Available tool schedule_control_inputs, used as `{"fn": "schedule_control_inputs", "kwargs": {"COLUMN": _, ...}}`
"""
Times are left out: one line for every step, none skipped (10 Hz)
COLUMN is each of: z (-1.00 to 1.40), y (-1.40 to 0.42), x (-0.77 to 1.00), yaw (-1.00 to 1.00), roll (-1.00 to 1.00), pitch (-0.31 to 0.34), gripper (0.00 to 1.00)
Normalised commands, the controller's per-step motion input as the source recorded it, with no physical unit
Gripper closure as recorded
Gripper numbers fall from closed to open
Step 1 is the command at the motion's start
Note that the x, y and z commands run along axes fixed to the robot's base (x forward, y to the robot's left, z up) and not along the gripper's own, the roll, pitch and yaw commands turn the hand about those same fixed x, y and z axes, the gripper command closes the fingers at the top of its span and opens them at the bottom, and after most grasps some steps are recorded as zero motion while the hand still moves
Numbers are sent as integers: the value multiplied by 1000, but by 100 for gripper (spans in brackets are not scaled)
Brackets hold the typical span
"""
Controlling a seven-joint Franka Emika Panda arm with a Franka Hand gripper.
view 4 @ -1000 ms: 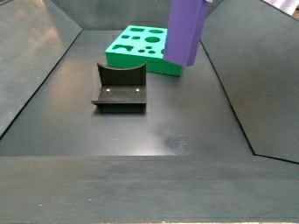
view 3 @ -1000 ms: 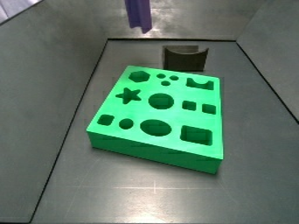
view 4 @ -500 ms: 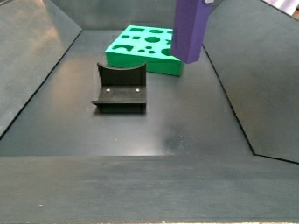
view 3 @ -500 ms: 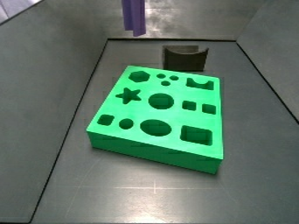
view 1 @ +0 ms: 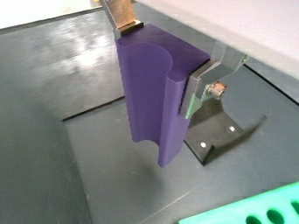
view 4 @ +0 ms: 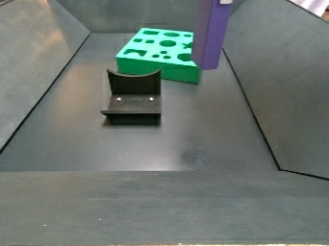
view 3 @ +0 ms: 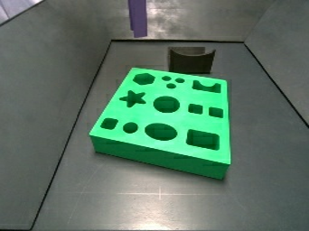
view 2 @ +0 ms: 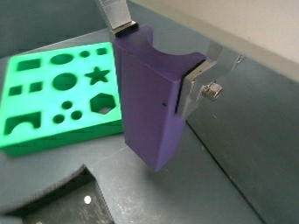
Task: Pick up the arch object. Move up. Place the arch object on the fixture. Regrasp the arch object. Rotate the arch object. Move to above the board. Insert the arch object.
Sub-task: Rotate the arch object.
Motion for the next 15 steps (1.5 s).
{"fn": "schedule_control_inputs", "kwargs": {"z": 17, "y": 18, "x": -21, "yaw": -1000, "roll": -32, "pitch": 21, "gripper": 100}}
{"fn": "schedule_control_inputs", "kwargs": {"z": 18, "y": 17, "x": -19, "yaw": -1000, "roll": -35, "pitch": 22, "gripper": 100}}
{"fn": "schedule_control_inputs", "kwargs": {"z": 19, "y": 17, "x": -19, "yaw": -1000, "roll": -38, "pitch": 24, "gripper": 100}}
{"fn": "schedule_control_inputs", "kwargs": {"z": 19, "y": 16, "x": -18, "yaw": -1000, "roll": -40, "pitch": 26, "gripper": 100}}
{"fn": "schedule_control_inputs", "kwargs": {"z": 19, "y": 16, "x": -18, "yaw": -1000, "roll": -43, "pitch": 28, "gripper": 100}}
{"fn": "schedule_control_inputs", "kwargs": {"z": 19, "y": 16, "x": -18, "yaw": -1000, "roll": -47, "pitch": 30, "gripper": 100}}
{"fn": "schedule_control_inputs", "kwargs": {"z": 20, "y": 16, "x": -17, "yaw": -1000, "roll": -52, "pitch": 33, "gripper": 100}}
{"fn": "schedule_control_inputs", "kwargs": {"z": 20, "y": 16, "x": -17, "yaw": -1000, "roll": -57, "pitch": 36, "gripper": 100}}
{"fn": "schedule_control_inputs", "kwargs": {"z": 20, "y": 16, "x": -17, "yaw": -1000, "roll": -63, "pitch": 40, "gripper": 100}}
{"fn": "schedule_control_inputs", "kwargs": {"z": 21, "y": 16, "x": -16, "yaw": -1000, "roll": -70, "pitch": 44, "gripper": 100}}
{"fn": "schedule_control_inputs", "kwargs": {"z": 22, "y": 16, "x": -16, "yaw": -1000, "roll": -80, "pitch": 50, "gripper": 100}}
{"fn": "schedule_control_inputs", "kwargs": {"z": 23, "y": 16, "x": -15, "yaw": -1000, "roll": -96, "pitch": 60, "gripper": 100}}
{"fn": "schedule_control_inputs", "kwargs": {"z": 23, "y": 16, "x": -14, "yaw": -1000, "roll": -115, "pitch": 72, "gripper": 100}}
{"fn": "schedule_control_inputs", "kwargs": {"z": 0, "y": 0, "x": 0, "yaw": -1000, "roll": -41, "pitch": 25, "gripper": 100}}
{"fn": "schedule_control_inputs", "kwargs": {"z": 1, "y": 0, "x": 2, "yaw": -1000, "roll": -44, "pitch": 27, "gripper": 100}}
